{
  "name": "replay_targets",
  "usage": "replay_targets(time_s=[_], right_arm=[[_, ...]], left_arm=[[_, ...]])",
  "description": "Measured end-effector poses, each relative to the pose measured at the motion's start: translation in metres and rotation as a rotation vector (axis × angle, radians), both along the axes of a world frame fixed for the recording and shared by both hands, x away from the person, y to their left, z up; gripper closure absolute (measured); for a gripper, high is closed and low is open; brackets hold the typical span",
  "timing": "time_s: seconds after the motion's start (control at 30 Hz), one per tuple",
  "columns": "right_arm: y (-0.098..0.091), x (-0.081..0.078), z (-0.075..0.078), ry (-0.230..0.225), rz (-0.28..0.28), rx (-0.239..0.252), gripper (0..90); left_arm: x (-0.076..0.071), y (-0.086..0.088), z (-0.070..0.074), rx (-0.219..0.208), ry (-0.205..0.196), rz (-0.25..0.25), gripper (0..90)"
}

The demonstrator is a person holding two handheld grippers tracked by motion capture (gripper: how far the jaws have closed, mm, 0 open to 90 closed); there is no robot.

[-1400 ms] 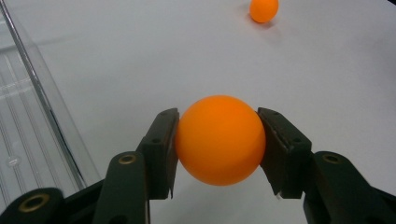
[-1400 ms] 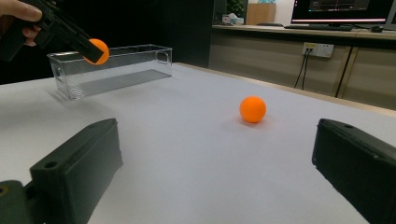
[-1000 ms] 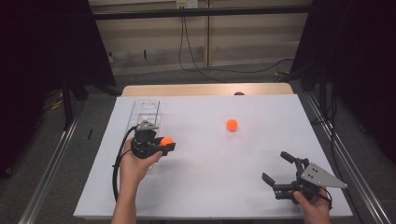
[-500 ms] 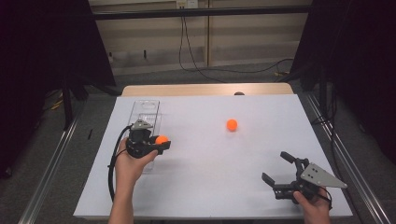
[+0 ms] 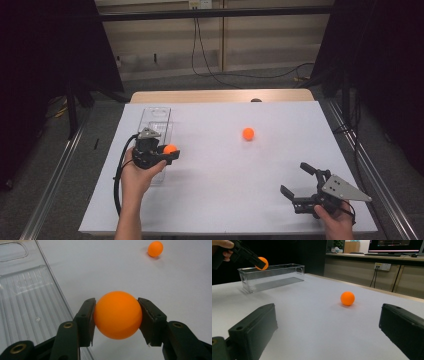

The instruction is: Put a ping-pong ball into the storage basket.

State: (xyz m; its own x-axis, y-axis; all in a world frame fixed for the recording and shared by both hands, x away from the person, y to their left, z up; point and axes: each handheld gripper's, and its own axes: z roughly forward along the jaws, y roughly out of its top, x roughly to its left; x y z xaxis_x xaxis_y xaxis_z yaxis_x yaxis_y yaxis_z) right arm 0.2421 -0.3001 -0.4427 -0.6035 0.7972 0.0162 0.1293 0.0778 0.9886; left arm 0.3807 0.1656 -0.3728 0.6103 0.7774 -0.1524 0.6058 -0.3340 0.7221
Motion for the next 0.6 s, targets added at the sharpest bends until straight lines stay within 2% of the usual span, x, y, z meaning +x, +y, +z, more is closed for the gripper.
replay_targets(time_s=[0.6], right_arm=[[-0.0001,-0.0001,0.0001,0.001,0.001,0.002,1.0]], left_arm=[[0.0003,0.0049,0.0005,0.002,-0.008,0.018,50.6]])
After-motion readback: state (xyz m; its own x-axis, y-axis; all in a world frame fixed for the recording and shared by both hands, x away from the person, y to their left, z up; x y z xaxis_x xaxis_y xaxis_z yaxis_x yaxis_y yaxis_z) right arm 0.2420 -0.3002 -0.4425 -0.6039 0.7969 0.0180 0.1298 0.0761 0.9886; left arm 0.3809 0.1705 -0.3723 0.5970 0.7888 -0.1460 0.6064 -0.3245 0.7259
